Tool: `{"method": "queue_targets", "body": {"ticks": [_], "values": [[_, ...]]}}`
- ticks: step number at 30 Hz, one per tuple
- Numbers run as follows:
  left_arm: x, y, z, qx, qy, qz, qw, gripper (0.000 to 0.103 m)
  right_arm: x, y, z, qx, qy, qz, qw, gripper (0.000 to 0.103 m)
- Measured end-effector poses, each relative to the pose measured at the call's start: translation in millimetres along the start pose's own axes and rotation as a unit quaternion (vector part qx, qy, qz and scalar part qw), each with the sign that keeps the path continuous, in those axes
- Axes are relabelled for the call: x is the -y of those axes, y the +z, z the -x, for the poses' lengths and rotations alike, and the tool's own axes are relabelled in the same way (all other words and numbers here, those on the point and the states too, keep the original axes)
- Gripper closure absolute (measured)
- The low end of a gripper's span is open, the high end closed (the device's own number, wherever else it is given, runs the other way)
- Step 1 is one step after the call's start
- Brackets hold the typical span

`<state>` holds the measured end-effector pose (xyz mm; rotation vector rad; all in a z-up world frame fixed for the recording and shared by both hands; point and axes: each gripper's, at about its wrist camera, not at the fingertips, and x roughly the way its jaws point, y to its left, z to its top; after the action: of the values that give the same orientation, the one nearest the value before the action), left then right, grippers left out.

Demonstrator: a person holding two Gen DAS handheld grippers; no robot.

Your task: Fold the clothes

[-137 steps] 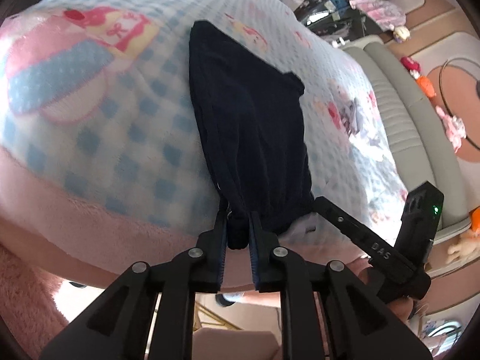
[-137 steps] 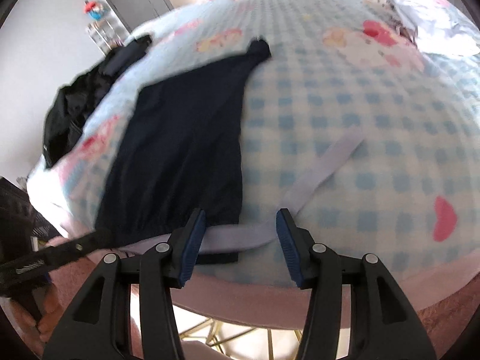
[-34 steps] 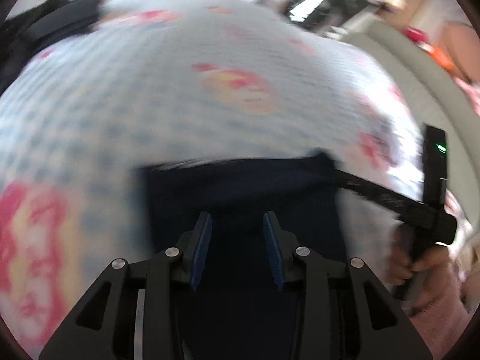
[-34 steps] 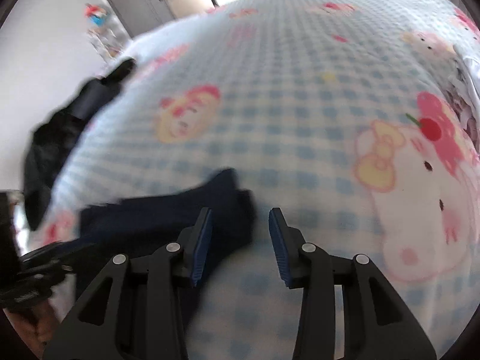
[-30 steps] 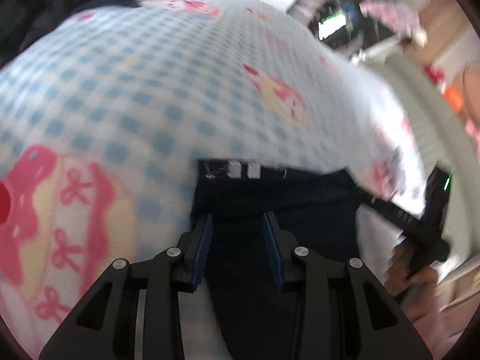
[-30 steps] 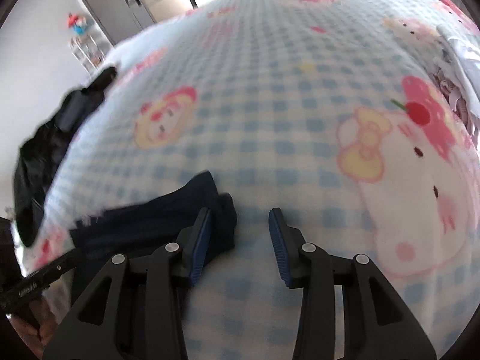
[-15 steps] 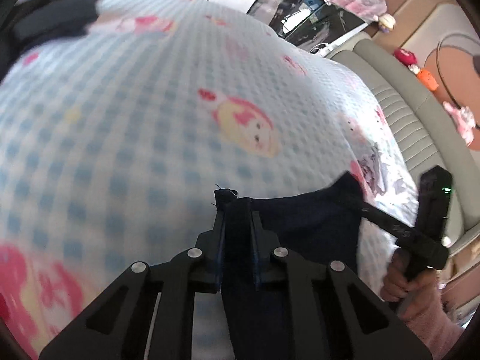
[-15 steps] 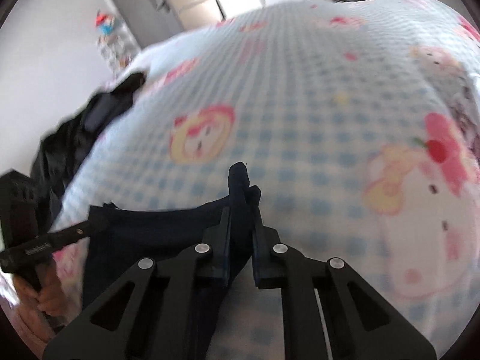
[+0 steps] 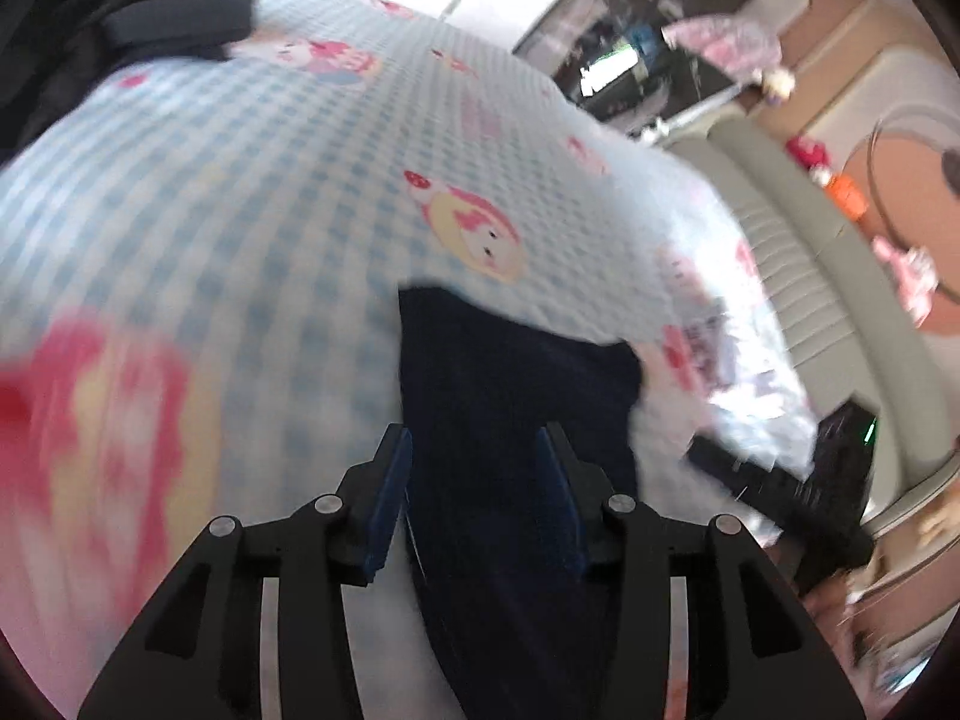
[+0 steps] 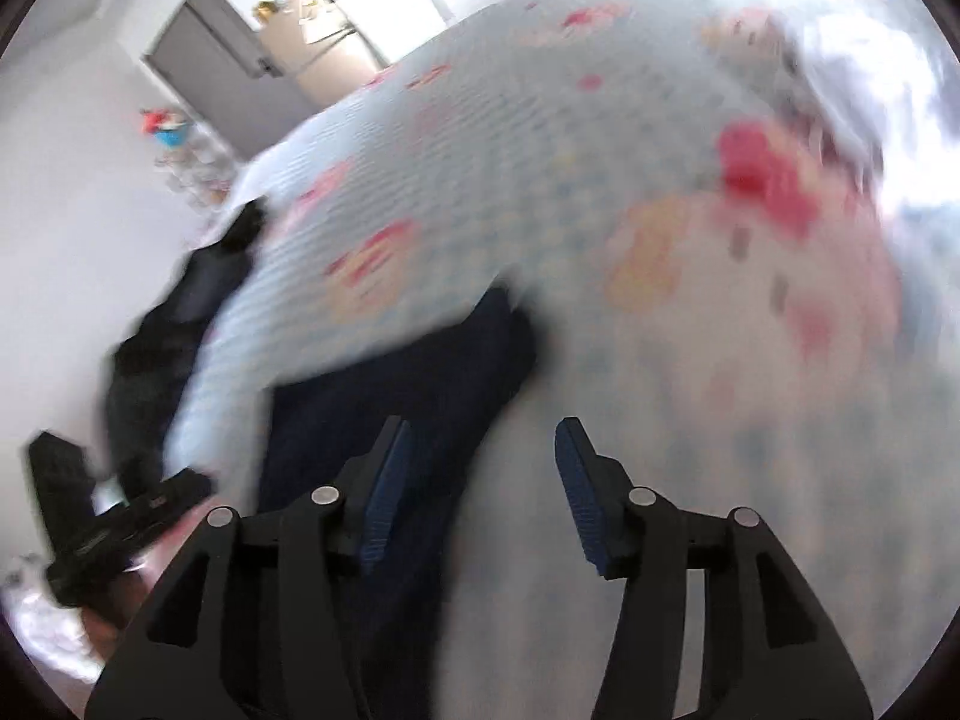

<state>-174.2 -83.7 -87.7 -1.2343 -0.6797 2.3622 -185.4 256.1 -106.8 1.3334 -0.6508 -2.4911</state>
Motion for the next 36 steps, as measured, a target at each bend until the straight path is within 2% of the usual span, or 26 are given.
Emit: {"method": "queue_targets", "body": {"ticks": [1,2,5,7,9,11,12,13,15,17,19,20,24,27,31,36], "values": [[-1,-14,8,0.004,-0.009,0.013,0.9999,0.057,-4,-16,7,-0.011,0.021,-0.001,1.000,0.051],[-2,-27,12,0.005,-0.016,0.023,0.9996,0.057,-12,-36,11,-0.022,0.024,0.013,0.999,0.051],[2,-59,9,-0.016,-0.013,0.025,0.9995,0.057,-35,-84,14,-0.046,0.004,0.064,0.997,0.051],[1,-76,4,-0.038,0.005,0.031,0.9988,0.057,-42,-105,13,-0.052,-0.010,0.078,0.996,0.051],[2,-91,2,-0.043,0.009,0.031,0.9986,0.057,-44,-120,12,-0.059,-0.022,0.083,0.995,0.051],[3,-101,3,-0.041,0.046,0.016,0.9980,0.057,-41,-130,13,-0.060,-0.037,0.080,0.994,0.051],[5,-105,1,-0.044,0.079,-0.002,0.9959,0.057,-38,-133,13,-0.061,-0.047,0.073,0.994,0.051],[6,-106,-1,-0.047,0.101,-0.013,0.9937,0.055,-37,-132,8,-0.063,-0.054,0.064,0.994,0.054],[7,-108,2,-0.041,0.109,-0.023,0.9929,0.054,-30,-135,14,-0.064,-0.058,0.051,0.995,0.054],[10,-107,7,-0.029,0.102,-0.016,0.9942,0.056,-28,-136,22,-0.057,-0.076,0.062,0.994,0.054],[10,-107,15,-0.013,0.073,-0.004,0.9972,0.056,-24,-135,30,-0.043,-0.110,0.069,0.991,0.054],[6,-107,21,-0.013,0.052,0.002,0.9985,0.056,-20,-133,34,-0.039,-0.107,0.060,0.992,0.054],[-4,-110,12,-0.026,0.003,0.035,0.9990,0.056,-11,-123,40,-0.026,-0.022,0.006,0.999,0.052],[-14,-111,5,-0.032,0.005,0.053,0.9981,0.056,-26,-117,18,-0.025,-0.019,0.022,0.999,0.050],[-17,-110,9,-0.028,0.013,0.046,0.9984,0.056,-30,-117,-15,-0.050,-0.066,0.039,0.996,0.055],[-11,-110,25,-0.006,0.034,0.022,0.9992,0.056,-27,-114,4,-0.041,-0.089,0.044,0.994,0.057]]}}
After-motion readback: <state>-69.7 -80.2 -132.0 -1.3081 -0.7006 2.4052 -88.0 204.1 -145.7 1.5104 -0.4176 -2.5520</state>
